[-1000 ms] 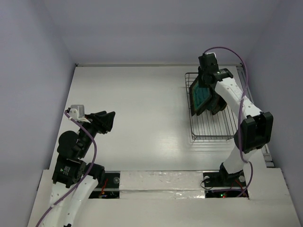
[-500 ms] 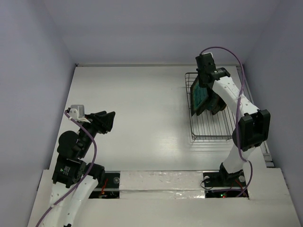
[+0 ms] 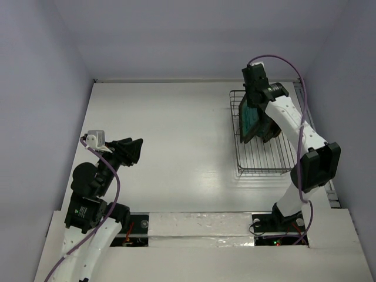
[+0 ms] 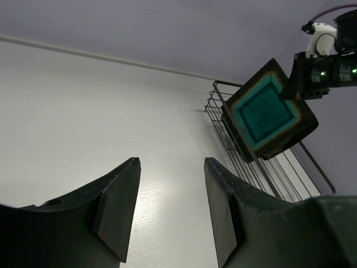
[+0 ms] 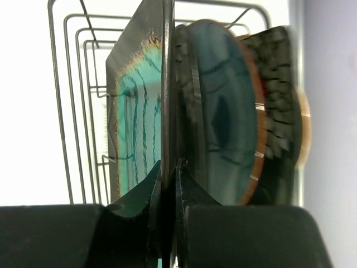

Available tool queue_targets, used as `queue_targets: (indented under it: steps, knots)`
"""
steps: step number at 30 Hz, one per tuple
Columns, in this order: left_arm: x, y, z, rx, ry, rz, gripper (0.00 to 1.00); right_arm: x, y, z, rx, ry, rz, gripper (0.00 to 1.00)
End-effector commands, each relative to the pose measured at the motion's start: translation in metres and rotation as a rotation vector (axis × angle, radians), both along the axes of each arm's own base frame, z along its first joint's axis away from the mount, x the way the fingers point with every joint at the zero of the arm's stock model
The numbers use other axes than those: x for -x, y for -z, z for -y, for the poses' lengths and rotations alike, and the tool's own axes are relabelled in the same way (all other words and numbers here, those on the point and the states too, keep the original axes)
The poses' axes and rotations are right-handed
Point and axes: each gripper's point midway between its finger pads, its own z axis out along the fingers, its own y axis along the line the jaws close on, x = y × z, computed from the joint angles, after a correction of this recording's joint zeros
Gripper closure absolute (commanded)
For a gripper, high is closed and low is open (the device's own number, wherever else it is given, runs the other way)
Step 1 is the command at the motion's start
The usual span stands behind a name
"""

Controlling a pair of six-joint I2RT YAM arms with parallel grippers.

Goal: Unload the plates from the dish rack

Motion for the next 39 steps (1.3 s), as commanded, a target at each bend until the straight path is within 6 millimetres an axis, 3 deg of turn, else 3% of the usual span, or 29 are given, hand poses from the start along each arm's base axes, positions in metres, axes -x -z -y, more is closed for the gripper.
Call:
queue_targets:
  steps: [1,6,10,12,14,15,16,18,20,21,24,25,26,27,28,31,32,33,34,35,38,39]
  knots:
    - [-0.002,-0.004,0.004,0.005,0.018,0.023,0.53,0.001,-0.154,-0.008,-0.174,-0.002,0.443,1.0]
    - [-0.003,-0.004,0.002,0.005,0.01,0.023,0.53,0.02,-0.197,-0.006,-0.22,-0.011,0.53,1.0]
    - [-0.003,-0.004,0.004,0.004,0.018,0.023,0.53,0.047,-0.233,-0.013,-0.321,-0.064,0.62,1.0]
    - [-0.003,-0.004,0.004,0.004,0.021,0.024,0.53,0.052,-0.236,-0.023,-0.374,-0.101,0.633,1.0]
    - [-0.003,-0.005,0.004,0.005,0.021,0.025,0.53,0.058,-0.246,-0.058,-0.507,-0.211,0.666,1.0]
    - [-0.003,-0.004,0.004,0.004,0.021,0.024,0.53,0.056,-0.235,-0.079,-0.583,-0.258,0.634,1.0]
    - [-0.004,-0.004,0.003,0.004,0.012,0.022,0.54,0.057,-0.244,-0.1,-0.654,-0.316,0.667,1.0]
    - [-0.005,-0.003,0.002,0.003,0.006,0.018,0.53,0.054,-0.24,-0.133,-0.754,-0.383,0.655,1.0]
    - [-0.005,-0.003,0.001,0.002,0.001,0.015,0.54,0.056,-0.248,-0.176,-0.918,-0.474,0.664,1.0]
    - [-0.005,-0.003,0.001,0.003,0.0,0.017,0.54,0.047,-0.238,-0.198,-0.962,-0.499,0.636,1.0]
    - [-0.006,-0.003,0.001,0.002,0.0,0.015,0.54,0.045,-0.253,-0.252,-1.121,-0.576,0.628,1.0]
    - [-0.006,-0.002,0.001,0.002,0.0,0.013,0.54,0.028,-0.23,-0.276,-1.134,-0.565,0.571,1.0]
    - [-0.006,-0.003,0.0,0.003,-0.002,0.016,0.54,0.026,-0.242,-0.287,-1.161,-0.579,0.588,1.0]
    - [-0.006,-0.002,0.0,0.001,-0.003,0.01,0.54,0.023,-0.238,-0.299,-1.177,-0.582,0.577,1.0]
    - [-0.006,-0.002,0.0,0.001,-0.005,0.012,0.54,0.012,-0.217,-0.32,-1.202,-0.568,0.529,1.0]
    - [-0.006,-0.002,-0.001,0.002,-0.009,0.012,0.54,0.001,-0.215,-0.345,-1.297,-0.575,0.518,1.0]
    - [-0.005,-0.003,-0.001,0.002,-0.009,0.014,0.54,-0.012,-0.19,-0.358,-1.291,-0.556,0.483,1.0]
    - [-0.005,-0.003,-0.001,0.003,-0.011,0.016,0.54,-0.011,-0.196,-0.368,-1.309,-0.572,0.489,1.0]
    - [-0.005,-0.003,-0.001,0.003,-0.011,0.016,0.54,-0.012,-0.188,-0.379,-1.309,-0.566,0.462,1.0]
    - [-0.005,-0.003,-0.001,0.003,-0.009,0.016,0.54,-0.027,-0.158,-0.393,-1.288,-0.542,0.42,1.0]
    - [-0.005,-0.004,-0.002,0.003,-0.012,0.016,0.55,-0.032,-0.147,-0.416,-1.3,-0.532,0.384,1.0]
    - [-0.005,-0.004,-0.002,0.003,-0.014,0.016,0.55,-0.042,-0.12,-0.426,-1.286,-0.512,0.348,1.0]
